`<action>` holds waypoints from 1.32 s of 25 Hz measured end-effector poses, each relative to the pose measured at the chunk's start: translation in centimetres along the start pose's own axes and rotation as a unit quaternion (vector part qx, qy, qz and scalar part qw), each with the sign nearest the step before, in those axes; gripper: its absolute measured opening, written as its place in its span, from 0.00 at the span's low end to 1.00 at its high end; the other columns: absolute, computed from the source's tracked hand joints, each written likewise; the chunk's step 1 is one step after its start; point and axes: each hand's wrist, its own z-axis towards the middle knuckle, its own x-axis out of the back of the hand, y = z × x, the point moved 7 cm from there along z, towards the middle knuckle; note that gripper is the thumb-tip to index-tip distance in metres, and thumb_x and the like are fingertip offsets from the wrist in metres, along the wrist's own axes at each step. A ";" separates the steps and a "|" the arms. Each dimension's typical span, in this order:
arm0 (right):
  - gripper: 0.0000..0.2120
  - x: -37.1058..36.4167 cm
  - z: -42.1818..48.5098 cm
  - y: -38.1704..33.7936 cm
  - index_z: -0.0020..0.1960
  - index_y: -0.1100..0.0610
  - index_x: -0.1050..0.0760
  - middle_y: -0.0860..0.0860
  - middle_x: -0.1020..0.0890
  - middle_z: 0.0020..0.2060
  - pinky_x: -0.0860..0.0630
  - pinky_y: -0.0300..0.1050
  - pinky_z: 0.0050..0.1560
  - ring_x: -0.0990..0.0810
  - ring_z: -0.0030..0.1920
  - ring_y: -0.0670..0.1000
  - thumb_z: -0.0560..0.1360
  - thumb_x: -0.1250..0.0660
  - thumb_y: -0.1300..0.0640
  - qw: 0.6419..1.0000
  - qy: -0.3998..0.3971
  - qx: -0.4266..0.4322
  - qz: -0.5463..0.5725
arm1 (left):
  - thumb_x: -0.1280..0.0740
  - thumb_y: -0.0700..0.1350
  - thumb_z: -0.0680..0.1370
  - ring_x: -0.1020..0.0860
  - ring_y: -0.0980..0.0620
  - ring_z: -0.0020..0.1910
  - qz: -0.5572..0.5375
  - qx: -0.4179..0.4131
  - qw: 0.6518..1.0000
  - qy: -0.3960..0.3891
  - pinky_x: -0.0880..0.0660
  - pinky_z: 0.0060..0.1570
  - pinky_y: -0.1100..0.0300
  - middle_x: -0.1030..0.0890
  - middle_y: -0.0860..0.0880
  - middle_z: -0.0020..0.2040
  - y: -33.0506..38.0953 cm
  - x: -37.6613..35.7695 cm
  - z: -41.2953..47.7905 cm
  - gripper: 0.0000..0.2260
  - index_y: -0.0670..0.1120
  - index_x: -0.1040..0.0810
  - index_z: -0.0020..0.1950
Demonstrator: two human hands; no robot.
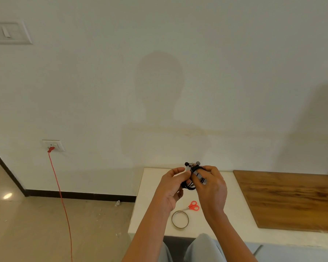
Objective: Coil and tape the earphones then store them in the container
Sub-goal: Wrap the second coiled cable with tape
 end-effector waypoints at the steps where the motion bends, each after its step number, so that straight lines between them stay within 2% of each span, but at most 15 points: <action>1: 0.09 -0.3 -0.1 0.2 0.48 0.57 0.16 0.51 0.18 0.46 0.22 0.44 0.41 0.23 0.41 0.48 0.69 0.25 0.57 1.000 -0.015 -0.008 0.014 | 0.27 0.43 0.74 0.23 0.56 0.32 -0.001 -0.006 1.000 0.007 0.35 0.32 0.63 0.19 0.51 0.32 -0.1 0.1 0.1 0.10 0.50 0.23 0.53; 4: 0.11 -0.8 -0.4 0.6 0.52 0.58 0.17 0.51 0.19 0.48 0.30 0.30 0.43 0.23 0.43 0.47 0.70 0.26 0.59 0.998 -0.051 -0.021 0.036 | 0.28 0.44 0.74 0.25 0.55 0.33 -0.008 -0.034 0.999 0.031 0.35 0.31 0.63 0.20 0.50 0.32 -0.1 0.4 0.1 0.10 0.49 0.25 0.53; 6: 0.12 -0.9 -0.5 0.8 0.54 0.60 0.18 0.50 0.21 0.47 0.33 0.26 0.42 0.25 0.40 0.45 0.71 0.27 0.60 0.996 -0.062 -0.033 0.048 | 0.28 0.42 0.74 0.24 0.56 0.33 -0.014 -0.061 0.997 0.040 0.34 0.30 0.64 0.19 0.50 0.36 0.1 0.4 0.0 0.10 0.48 0.25 0.52; 9: 0.12 -1.7 -0.7 1.2 0.57 0.58 0.21 0.49 0.23 0.48 0.28 0.26 0.38 0.24 0.39 0.41 0.74 0.30 0.60 0.984 -0.117 -0.091 0.103 | 0.27 0.42 0.74 0.21 0.59 0.35 -0.004 -0.123 0.991 0.044 0.31 0.33 0.65 0.15 0.52 0.42 0.6 0.3 -0.2 0.11 0.46 0.24 0.54; 12: 0.11 -2.6 -0.7 2.0 0.57 0.54 0.21 0.50 0.20 0.52 0.24 0.32 0.46 0.23 0.44 0.40 0.75 0.32 0.56 0.959 -0.220 -0.128 0.128 | 0.28 0.42 0.75 0.20 0.61 0.36 0.017 -0.155 0.987 0.034 0.28 0.36 0.67 0.14 0.51 0.43 1.0 0.2 -0.4 0.09 0.46 0.25 0.53; 14: 0.07 -1.9 -0.3 2.3 0.50 0.47 0.19 0.46 0.21 0.56 0.25 0.34 0.49 0.21 0.48 0.44 0.73 0.29 0.52 0.953 -0.233 -0.131 0.142 | 0.29 0.42 0.75 0.21 0.60 0.33 0.017 -0.154 0.987 0.030 0.28 0.37 0.67 0.14 0.52 0.42 1.0 0.4 -0.3 0.07 0.47 0.25 0.51; 16: 0.08 0.4 0.9 2.1 0.43 0.41 0.22 0.43 0.23 0.56 0.25 0.37 0.50 0.21 0.51 0.44 0.69 0.25 0.51 0.973 -0.160 -0.093 0.140 | 0.30 0.40 0.76 0.22 0.59 0.32 0.016 -0.150 0.988 0.022 0.28 0.43 0.62 0.14 0.52 0.43 1.1 0.6 -0.1 0.06 0.47 0.25 0.50; 17: 0.11 1.2 1.6 1.7 0.44 0.40 0.23 0.41 0.24 0.58 0.26 0.35 0.52 0.22 0.54 0.42 0.67 0.24 0.52 0.979 -0.140 -0.051 0.138 | 0.30 0.40 0.76 0.22 0.58 0.32 0.020 -0.150 0.988 0.015 0.28 0.46 0.60 0.14 0.52 0.43 1.2 0.5 -0.1 0.06 0.47 0.25 0.50; 18: 0.15 1.5 2.2 1.0 0.49 0.39 0.25 0.38 0.26 0.60 0.27 0.32 0.54 0.24 0.58 0.39 0.67 0.24 0.52 0.977 -0.158 -0.008 0.141 | 0.30 0.41 0.76 0.22 0.59 0.33 0.026 -0.151 0.988 0.005 0.28 0.47 0.59 0.14 0.51 0.44 1.3 0.4 -0.1 0.06 0.48 0.25 0.51; 20: 0.23 0.5 2.6 -0.3 0.59 0.37 0.29 0.34 0.27 0.63 0.29 0.31 0.59 0.28 0.62 0.36 0.70 0.25 0.54 0.946 -0.277 0.037 0.166 | 0.30 0.41 0.76 0.21 0.60 0.33 0.036 -0.153 0.987 -0.026 0.27 0.48 0.59 0.14 0.51 0.44 1.5 -0.1 -0.4 0.06 0.47 0.25 0.51; 22: 0.19 -0.4 2.8 -0.6 0.60 0.43 0.27 0.36 0.21 0.56 0.26 0.35 0.59 0.23 0.59 0.38 0.73 0.28 0.57 0.914 -0.360 0.033 0.184 | 0.30 0.42 0.76 0.21 0.61 0.33 0.046 -0.153 0.985 -0.058 0.27 0.46 0.60 0.15 0.52 0.40 1.7 -0.5 -0.7 0.06 0.48 0.25 0.51; 23: 0.14 -0.6 3.1 -0.5 0.57 0.46 0.25 0.40 0.18 0.51 0.24 0.37 0.57 0.21 0.55 0.40 0.74 0.29 0.58 0.910 -0.368 0.027 0.188 | 0.30 0.42 0.76 0.22 0.61 0.33 0.053 -0.154 0.984 -0.066 0.28 0.46 0.61 0.16 0.53 0.38 1.8 -0.5 -0.8 0.06 0.49 0.25 0.51; 25: 0.08 -0.8 3.3 -0.4 0.52 0.51 0.22 0.46 0.16 0.45 0.21 0.41 0.53 0.18 0.49 0.44 0.74 0.30 0.59 0.914 -0.359 0.015 0.191 | 0.30 0.43 0.76 0.22 0.60 0.34 0.068 -0.167 0.982 -0.065 0.28 0.46 0.60 0.18 0.54 0.35 2.0 -0.4 -0.8 0.06 0.49 0.25 0.51; 28: 0.06 -1.0 2.9 -0.4 0.49 0.52 0.22 0.50 0.15 0.42 0.20 0.42 0.48 0.16 0.43 0.49 0.74 0.30 0.61 0.917 -0.324 -0.008 0.233 | 0.31 0.42 0.77 0.22 0.60 0.35 0.097 -0.213 0.970 -0.060 0.27 0.47 0.62 0.17 0.53 0.37 2.4 -0.3 -1.0 0.06 0.49 0.25 0.51; 33: 0.06 -1.1 2.7 -0.6 0.49 0.55 0.20 0.51 0.14 0.41 0.19 0.44 0.46 0.16 0.43 0.53 0.74 0.30 0.63 0.909 -0.309 -0.036 0.279 | 0.34 0.38 0.78 0.20 0.60 0.38 0.107 -0.274 0.952 -0.081 0.25 0.44 0.68 0.14 0.50 0.45 2.9 -0.4 -1.4 0.07 0.48 0.25 0.53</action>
